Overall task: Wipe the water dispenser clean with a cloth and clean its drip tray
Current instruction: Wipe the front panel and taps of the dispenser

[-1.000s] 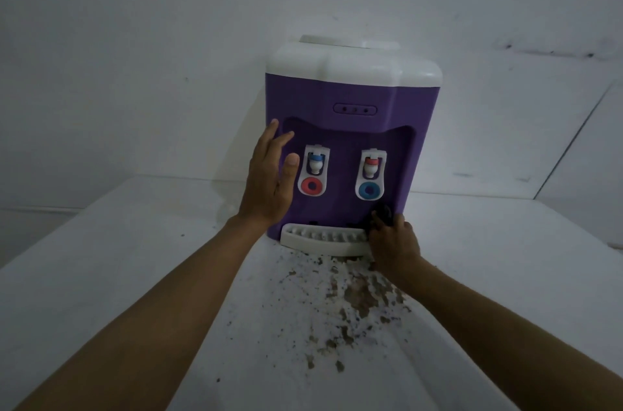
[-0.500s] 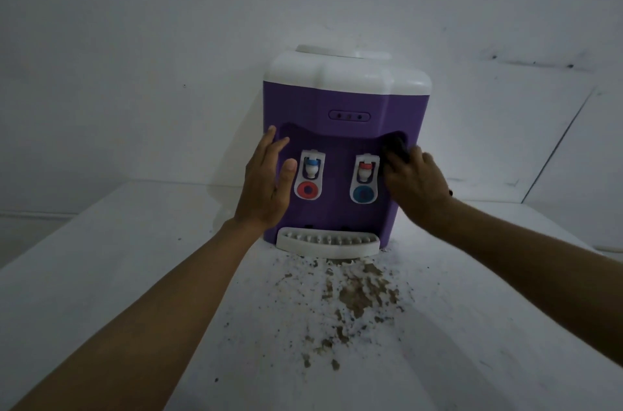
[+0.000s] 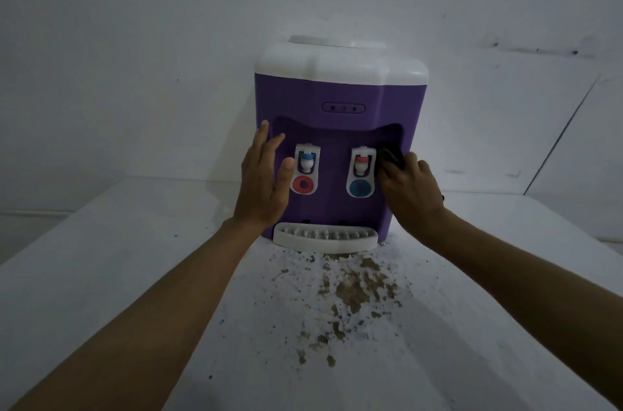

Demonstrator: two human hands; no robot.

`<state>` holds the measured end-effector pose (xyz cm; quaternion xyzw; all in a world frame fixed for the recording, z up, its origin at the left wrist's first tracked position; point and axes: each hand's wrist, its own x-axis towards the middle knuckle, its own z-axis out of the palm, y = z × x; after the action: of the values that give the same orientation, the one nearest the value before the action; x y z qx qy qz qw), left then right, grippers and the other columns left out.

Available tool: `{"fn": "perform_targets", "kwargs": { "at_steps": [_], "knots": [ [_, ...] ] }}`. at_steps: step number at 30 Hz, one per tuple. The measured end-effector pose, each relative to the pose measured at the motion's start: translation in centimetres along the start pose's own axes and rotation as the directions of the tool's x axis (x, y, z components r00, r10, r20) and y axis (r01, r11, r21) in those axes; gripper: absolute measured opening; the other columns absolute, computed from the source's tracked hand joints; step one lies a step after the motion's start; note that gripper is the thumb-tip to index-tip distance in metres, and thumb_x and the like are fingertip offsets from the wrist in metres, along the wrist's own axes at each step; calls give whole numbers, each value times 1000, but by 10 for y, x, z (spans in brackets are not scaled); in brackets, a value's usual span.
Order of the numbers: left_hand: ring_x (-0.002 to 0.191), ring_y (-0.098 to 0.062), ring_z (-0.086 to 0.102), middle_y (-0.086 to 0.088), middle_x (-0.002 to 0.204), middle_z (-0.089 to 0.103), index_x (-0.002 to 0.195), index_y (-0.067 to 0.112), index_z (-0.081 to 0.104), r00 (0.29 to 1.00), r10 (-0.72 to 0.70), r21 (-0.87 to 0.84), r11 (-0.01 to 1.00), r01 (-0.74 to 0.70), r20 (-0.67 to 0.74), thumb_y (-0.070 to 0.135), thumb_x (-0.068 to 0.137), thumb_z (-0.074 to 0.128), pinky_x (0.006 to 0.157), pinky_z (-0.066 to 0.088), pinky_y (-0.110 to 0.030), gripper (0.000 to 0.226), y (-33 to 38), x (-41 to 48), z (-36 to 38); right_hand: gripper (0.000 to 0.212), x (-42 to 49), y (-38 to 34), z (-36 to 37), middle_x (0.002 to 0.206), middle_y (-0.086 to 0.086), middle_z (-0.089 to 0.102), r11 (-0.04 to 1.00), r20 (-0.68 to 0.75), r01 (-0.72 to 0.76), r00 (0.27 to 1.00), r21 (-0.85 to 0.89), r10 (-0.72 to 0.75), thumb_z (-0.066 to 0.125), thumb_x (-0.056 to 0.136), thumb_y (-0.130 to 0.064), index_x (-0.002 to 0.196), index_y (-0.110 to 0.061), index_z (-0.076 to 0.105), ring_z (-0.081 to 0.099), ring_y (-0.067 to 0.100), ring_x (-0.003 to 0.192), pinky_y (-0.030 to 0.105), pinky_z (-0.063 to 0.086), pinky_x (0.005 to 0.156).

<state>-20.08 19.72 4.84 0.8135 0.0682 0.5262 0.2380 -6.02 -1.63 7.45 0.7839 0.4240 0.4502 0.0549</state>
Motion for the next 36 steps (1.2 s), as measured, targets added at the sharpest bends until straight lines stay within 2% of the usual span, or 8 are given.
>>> {"fn": "perform_targets", "kwargs": {
  "at_steps": [6, 11, 13, 15, 18, 24, 31, 36],
  "knots": [
    [145, -23, 25, -12, 158, 25, 140, 8, 44, 1000, -1, 27, 1000, 2, -26, 59, 98, 23, 117, 25, -47, 69, 3, -10, 0, 38, -38, -24, 32, 109, 15, 67, 994, 122, 14, 992, 105, -27, 81, 61, -4, 98, -3, 70, 58, 37, 81, 42, 52, 62],
    [112, -23, 51, -12, 119, 56, 114, 5, 58, 993, 57, 153, 987, -41, -102, 36, 96, 49, 97, 41, -34, 38, 2, -46, 11, 47, -51, -35, 52, 119, 12, 64, 975, 223, 59, 969, 215, -108, 76, 70, -5, 116, -5, 65, 59, 37, 87, 43, 54, 70],
    [100, -22, 53, -9, 107, 59, 107, 7, 60, 997, 74, 176, 982, -71, -12, 33, 95, 52, 90, 42, -33, 30, -1, -63, 21, 48, -52, -35, 55, 127, 11, 60, 967, 233, 76, 963, 242, -134, 71, 76, -5, 124, -6, 61, 58, 37, 92, 43, 53, 76],
    [97, -21, 54, -4, 105, 60, 108, 10, 61, 987, 41, 191, 979, -71, 156, 32, 93, 55, 88, 44, -36, 28, -5, -75, 30, 51, -53, -32, 52, 128, 11, 59, 964, 206, 80, 969, 254, -134, 73, 73, -2, 123, -5, 61, 58, 37, 90, 43, 53, 72],
    [111, -22, 52, -2, 120, 59, 124, 12, 57, 915, -54, 229, 973, -42, 401, 39, 92, 54, 96, 37, -34, 42, -9, -82, 42, 56, -53, -25, 46, 123, 11, 63, 958, 124, 94, 983, 271, -132, 78, 63, 2, 118, -4, 64, 59, 36, 83, 41, 54, 64],
    [133, -19, 35, 4, 144, 43, 143, 23, 39, 754, -189, 376, 923, -82, 629, 54, 91, 53, 108, 25, -39, 62, -11, -63, 57, 64, -49, -18, 44, 128, 10, 59, 952, 75, 72, 992, 297, -98, 79, 66, -1, 126, -9, 58, 57, 35, 85, 42, 51, 63],
    [122, -20, 42, 3, 131, 50, 133, 36, 48, 642, -222, 402, 904, -147, 734, 51, 94, 50, 100, 24, -38, 42, -15, -55, 62, 70, -49, -12, 49, 128, 12, 59, 928, 45, 108, 990, 355, -132, 81, 62, 1, 128, -7, 57, 59, 36, 92, 42, 55, 68],
    [117, -16, 41, 6, 126, 50, 120, 40, 55, 626, -196, 344, 931, -123, 755, 44, 97, 50, 100, 21, -38, 24, -15, -54, 59, 71, -50, -10, 53, 128, 14, 58, 920, 26, 113, 991, 374, -132, 79, 65, 0, 130, -6, 54, 58, 35, 93, 42, 55, 71]
  ]
}}
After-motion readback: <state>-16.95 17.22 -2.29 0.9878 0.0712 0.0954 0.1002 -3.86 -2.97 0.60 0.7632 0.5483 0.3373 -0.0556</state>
